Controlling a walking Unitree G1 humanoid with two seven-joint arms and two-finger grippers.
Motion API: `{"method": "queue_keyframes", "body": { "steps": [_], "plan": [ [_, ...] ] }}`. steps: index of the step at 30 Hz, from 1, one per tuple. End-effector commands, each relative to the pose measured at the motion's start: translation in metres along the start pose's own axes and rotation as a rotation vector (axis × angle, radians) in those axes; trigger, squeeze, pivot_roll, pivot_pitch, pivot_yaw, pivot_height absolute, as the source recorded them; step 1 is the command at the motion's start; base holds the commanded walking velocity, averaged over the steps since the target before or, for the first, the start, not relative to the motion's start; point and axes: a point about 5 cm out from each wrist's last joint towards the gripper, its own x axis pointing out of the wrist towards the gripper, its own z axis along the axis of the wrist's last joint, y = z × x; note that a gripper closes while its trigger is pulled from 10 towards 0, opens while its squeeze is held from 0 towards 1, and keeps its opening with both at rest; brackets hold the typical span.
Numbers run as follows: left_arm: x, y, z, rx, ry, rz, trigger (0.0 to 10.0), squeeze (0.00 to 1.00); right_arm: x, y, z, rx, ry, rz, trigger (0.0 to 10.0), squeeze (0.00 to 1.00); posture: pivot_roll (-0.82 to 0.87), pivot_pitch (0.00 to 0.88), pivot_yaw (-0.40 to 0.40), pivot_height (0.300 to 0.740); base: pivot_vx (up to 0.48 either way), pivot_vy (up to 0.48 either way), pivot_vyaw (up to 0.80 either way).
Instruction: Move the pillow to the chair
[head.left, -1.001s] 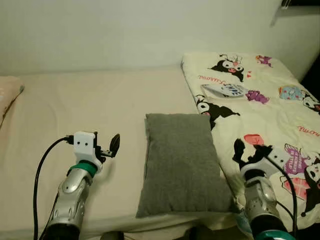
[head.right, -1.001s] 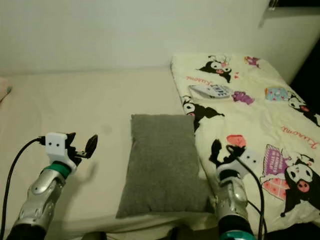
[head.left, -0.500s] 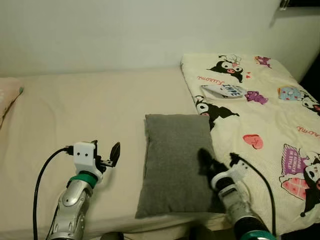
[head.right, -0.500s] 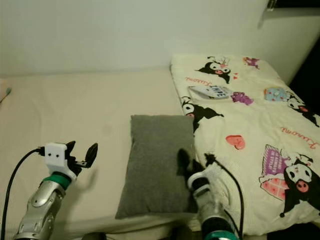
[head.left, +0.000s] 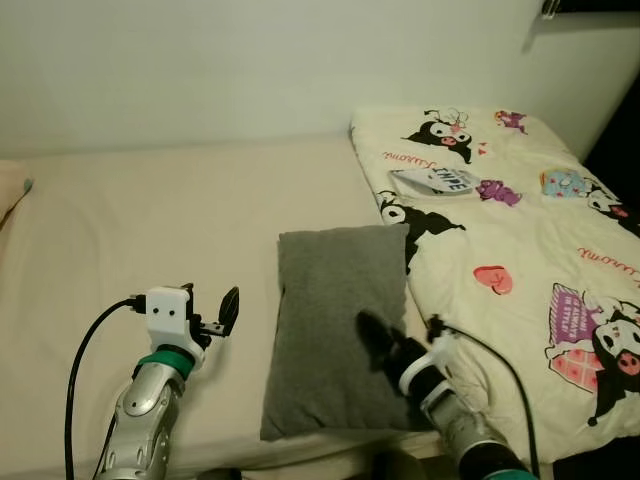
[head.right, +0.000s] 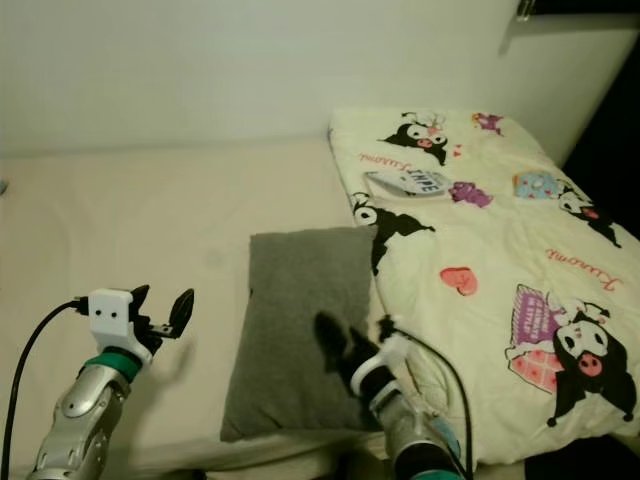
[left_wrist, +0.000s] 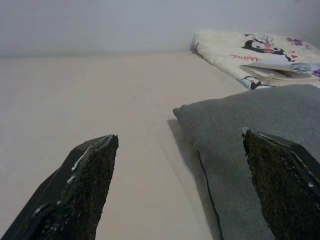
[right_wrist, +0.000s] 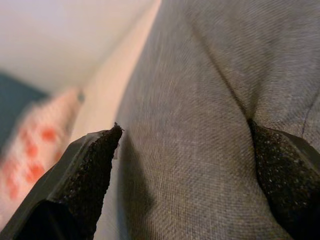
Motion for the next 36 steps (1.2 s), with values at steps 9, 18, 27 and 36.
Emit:
{"method": "queue_keyframes", "body": {
  "steps": [9, 18, 27, 36],
  "plan": [
    [-0.006, 0.002, -0.009, 0.011, 0.049, 0.006, 10.0, 1.0, -0.004, 0.008, -0.053, -0.303, 0.33, -0.007, 10.0, 1.0, 0.01, 0.035, 0.05, 0.617, 0.0, 0.0, 0.0],
    [-0.005, 0.004, -0.012, 0.031, 0.073, 0.018, 10.0, 1.0, 0.002, 0.018, -0.068, -0.346, 0.441, -0.01, 10.0, 0.0, 0.01, 0.031, 0.045, 0.617, 0.0, 0.0, 0.0],
    [-0.006, 0.004, -0.015, 0.051, 0.097, 0.01, 10.0, 1.0, -0.01, 0.024, -0.098, -0.413, 0.639, 0.098, 0.0, 0.0, 0.01, 0.031, 0.035, 0.617, 0.0, 0.0, 0.0],
    [-0.007, 0.003, -0.017, 0.058, 0.106, 0.013, 10.0, 1.0, -0.013, 0.023, -0.102, -0.388, 0.637, 0.076, 0.0, 0.0, 0.01, 0.031, 0.034, 0.617, 0.0, 0.0, 0.0]
  ]
}}
